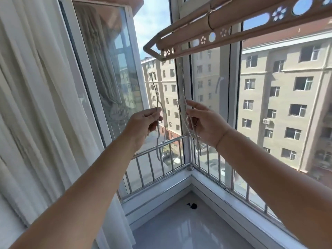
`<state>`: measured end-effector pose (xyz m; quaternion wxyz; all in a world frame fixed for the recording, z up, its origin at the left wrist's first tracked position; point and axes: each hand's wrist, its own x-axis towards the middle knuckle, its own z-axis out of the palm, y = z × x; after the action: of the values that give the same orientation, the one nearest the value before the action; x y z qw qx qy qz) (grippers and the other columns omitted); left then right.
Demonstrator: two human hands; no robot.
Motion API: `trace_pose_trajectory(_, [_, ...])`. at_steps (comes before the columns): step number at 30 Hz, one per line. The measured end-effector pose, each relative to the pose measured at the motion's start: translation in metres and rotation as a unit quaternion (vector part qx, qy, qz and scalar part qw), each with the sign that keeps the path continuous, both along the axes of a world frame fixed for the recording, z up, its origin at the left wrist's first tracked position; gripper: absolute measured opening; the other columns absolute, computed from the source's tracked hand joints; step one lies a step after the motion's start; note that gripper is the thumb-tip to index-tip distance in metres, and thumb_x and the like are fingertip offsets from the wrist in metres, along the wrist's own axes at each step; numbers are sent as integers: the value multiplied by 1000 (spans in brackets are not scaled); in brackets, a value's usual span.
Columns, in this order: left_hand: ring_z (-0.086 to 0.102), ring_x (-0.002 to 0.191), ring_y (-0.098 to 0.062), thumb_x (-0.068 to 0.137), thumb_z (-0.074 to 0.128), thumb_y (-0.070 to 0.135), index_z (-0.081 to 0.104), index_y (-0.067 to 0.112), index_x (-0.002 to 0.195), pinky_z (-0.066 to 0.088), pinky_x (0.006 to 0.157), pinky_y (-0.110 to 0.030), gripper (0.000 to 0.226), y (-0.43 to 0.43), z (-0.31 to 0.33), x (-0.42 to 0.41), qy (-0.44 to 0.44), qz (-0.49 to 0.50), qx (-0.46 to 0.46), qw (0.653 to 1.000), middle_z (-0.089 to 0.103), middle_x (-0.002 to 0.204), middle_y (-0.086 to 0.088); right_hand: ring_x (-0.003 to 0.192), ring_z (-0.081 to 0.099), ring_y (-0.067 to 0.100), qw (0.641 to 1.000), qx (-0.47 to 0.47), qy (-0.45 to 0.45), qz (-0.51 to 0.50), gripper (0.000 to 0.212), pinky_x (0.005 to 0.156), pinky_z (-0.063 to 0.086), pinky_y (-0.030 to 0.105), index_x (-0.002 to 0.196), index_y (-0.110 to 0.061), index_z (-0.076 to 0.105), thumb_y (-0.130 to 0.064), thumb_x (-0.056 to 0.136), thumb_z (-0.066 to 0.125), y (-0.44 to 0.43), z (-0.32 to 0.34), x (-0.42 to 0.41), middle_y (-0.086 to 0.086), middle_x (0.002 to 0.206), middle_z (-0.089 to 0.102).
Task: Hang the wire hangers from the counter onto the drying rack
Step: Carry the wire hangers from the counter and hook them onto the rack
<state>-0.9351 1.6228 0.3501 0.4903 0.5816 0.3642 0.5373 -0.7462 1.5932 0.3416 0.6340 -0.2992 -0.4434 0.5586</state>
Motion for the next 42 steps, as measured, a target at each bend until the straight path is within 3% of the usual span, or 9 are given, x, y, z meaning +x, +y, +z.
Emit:
trace_pose_trajectory(9, [53, 56, -3, 90, 56, 3, 63, 1, 114, 45, 52, -13, 25, 152, 50, 10, 1, -8, 42, 999, 62, 78, -5, 62, 44, 9, 995, 47, -48, -77, 39, 53, 39, 19, 126, -12, 55, 1, 90, 49, 142, 64, 2, 2, 78, 50])
trace_pose_trajectory(15, [50, 51, -2, 91, 54, 4, 64, 3, 113, 43, 55, -14, 24, 222, 61, 21, 16, -50, 65, 996, 61, 76, -3, 61, 43, 10, 990, 56, -63, -114, 35, 58, 36, 22, 121, -14, 58, 0, 90, 50, 200, 77, -4, 1, 75, 51])
trace_pose_trajectory(19, [47, 54, -5, 91, 54, 3, 67, 10, 96, 40, 62, -19, 16, 262, 70, 28, 5, -102, 84, 991, 59, 73, -4, 62, 44, 10, 979, 55, -93, -171, 33, 61, 34, 24, 119, -21, 60, -6, 90, 52, 234, 81, -1, -2, 72, 53])
trace_pose_trajectory(24, [46, 49, -3, 91, 54, 5, 65, 4, 109, 42, 63, -18, 21, 314, 84, 34, 6, -149, 86, 985, 58, 73, -3, 61, 43, 9, 971, 52, -81, -221, 34, 61, 37, 22, 119, -20, 60, -4, 91, 51, 261, 91, -2, -1, 71, 50])
trace_pose_trajectory(32, [52, 78, -12, 92, 55, 7, 63, 2, 115, 45, 74, -23, 26, 363, 79, 35, -1, -211, 77, 974, 62, 81, -3, 58, 43, 9, 955, 31, -59, -289, 34, 54, 38, 19, 120, -15, 60, -1, 90, 51, 288, 86, -19, 0, 70, 51])
trace_pose_trajectory(38, [46, 69, -11, 93, 53, 6, 63, 3, 113, 42, 73, -24, 23, 378, 69, 39, 1, -243, 59, 968, 58, 76, -3, 61, 45, 10, 945, 41, -63, -317, 33, 49, 43, 16, 118, -16, 61, -1, 90, 52, 287, 71, -26, -1, 75, 53])
trace_pose_trajectory(42, [46, 68, -10, 93, 52, 6, 61, 4, 119, 41, 68, -19, 27, 384, 70, 43, -2, -265, 68, 962, 59, 78, -3, 62, 45, 10, 937, 69, -55, -339, 29, 57, 43, 19, 104, -21, 65, 1, 89, 52, 282, 72, -28, -1, 74, 53])
